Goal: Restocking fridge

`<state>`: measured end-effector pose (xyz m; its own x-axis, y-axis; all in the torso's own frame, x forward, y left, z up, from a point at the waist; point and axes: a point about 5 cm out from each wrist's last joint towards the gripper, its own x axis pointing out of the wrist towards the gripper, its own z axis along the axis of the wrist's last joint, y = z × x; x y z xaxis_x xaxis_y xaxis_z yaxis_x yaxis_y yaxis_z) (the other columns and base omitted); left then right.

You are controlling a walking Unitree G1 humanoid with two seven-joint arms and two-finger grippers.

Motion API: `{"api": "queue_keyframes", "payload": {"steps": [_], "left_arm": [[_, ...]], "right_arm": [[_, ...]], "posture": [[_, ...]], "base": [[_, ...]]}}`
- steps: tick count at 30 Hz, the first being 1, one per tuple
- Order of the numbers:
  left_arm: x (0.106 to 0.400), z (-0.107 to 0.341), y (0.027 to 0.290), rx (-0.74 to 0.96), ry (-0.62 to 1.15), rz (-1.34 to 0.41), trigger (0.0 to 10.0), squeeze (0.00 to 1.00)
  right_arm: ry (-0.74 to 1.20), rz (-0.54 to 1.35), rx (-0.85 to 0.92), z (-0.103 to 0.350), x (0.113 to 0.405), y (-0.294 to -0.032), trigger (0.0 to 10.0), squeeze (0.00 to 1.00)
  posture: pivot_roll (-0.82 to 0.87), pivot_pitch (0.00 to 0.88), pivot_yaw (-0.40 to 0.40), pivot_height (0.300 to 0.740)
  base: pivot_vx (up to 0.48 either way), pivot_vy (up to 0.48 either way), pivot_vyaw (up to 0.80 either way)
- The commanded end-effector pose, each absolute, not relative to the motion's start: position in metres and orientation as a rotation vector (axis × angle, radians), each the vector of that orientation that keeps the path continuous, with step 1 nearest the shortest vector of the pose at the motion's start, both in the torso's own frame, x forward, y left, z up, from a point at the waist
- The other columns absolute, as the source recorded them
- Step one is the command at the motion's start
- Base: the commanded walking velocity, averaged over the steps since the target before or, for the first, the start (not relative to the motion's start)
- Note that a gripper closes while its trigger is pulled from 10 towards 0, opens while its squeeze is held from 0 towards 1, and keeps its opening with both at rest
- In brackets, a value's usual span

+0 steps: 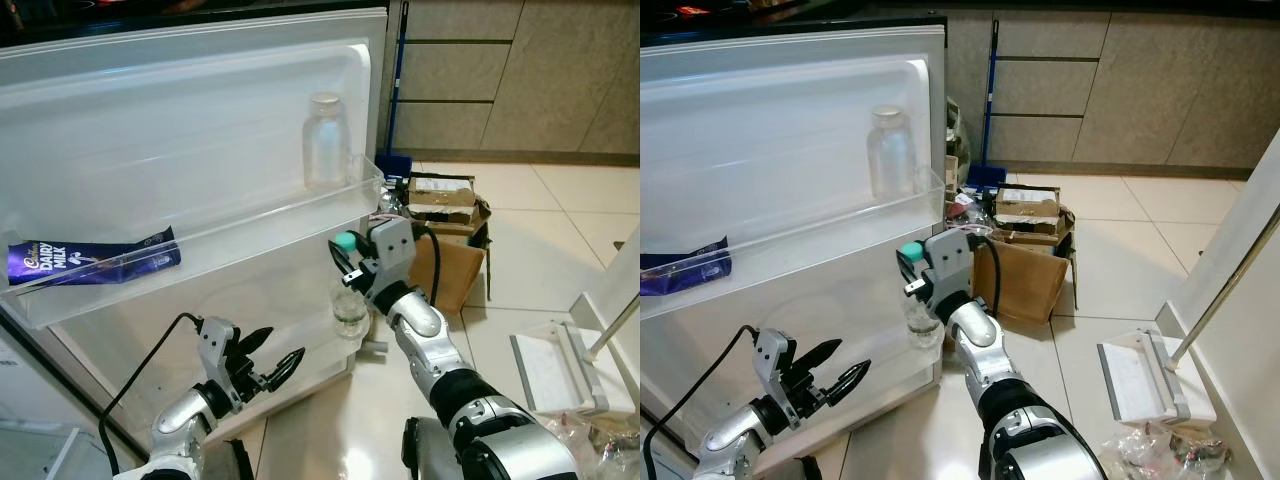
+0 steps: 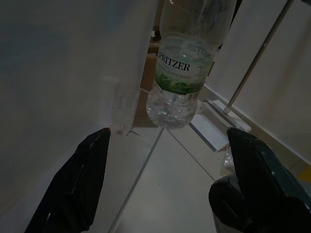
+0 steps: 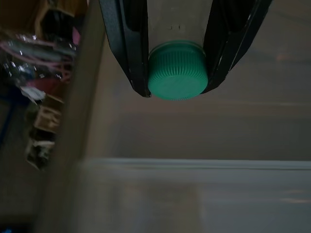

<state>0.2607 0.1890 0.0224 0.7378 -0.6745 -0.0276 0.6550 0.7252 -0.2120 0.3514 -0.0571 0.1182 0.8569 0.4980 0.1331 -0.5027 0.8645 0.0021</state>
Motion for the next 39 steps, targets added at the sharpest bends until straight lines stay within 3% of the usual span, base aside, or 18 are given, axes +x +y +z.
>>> {"api": "queue_keyframes", "payload": {"steps": [1,14,27,39], "left_arm": [[0.260,0.023,0.189,-0.191,0.103,-0.747,10.0,0.00],[0.276,0.052,0.189,-0.181,-0.041,-0.777,10.0,0.00],[0.271,0.055,0.185,-0.186,-0.059,-0.807,10.0,0.00],[0.265,0.060,0.176,-0.199,-0.086,-0.836,10.0,0.00]], "right_arm": [[0.040,0.504,0.079,0.085,0.342,-0.064,10.0,0.00],[-0.095,0.462,0.134,0.123,0.363,-0.076,10.0,0.00],[-0.204,0.624,0.261,0.153,0.364,-0.040,10.0,0.00],[-0.185,0.639,0.243,0.151,0.363,-0.033,10.0,0.00]], "posture": [[0.03,0.040,-0.034,0.426],[0.05,0.070,-0.029,0.426],[0.07,0.089,-0.033,0.426],[0.10,0.136,-0.048,0.426]], "base": [[0.000,0.000,0.00],[0.000,0.000,0.00],[0.000,0.000,0.00],[0.000,0.000,0.00]]}}
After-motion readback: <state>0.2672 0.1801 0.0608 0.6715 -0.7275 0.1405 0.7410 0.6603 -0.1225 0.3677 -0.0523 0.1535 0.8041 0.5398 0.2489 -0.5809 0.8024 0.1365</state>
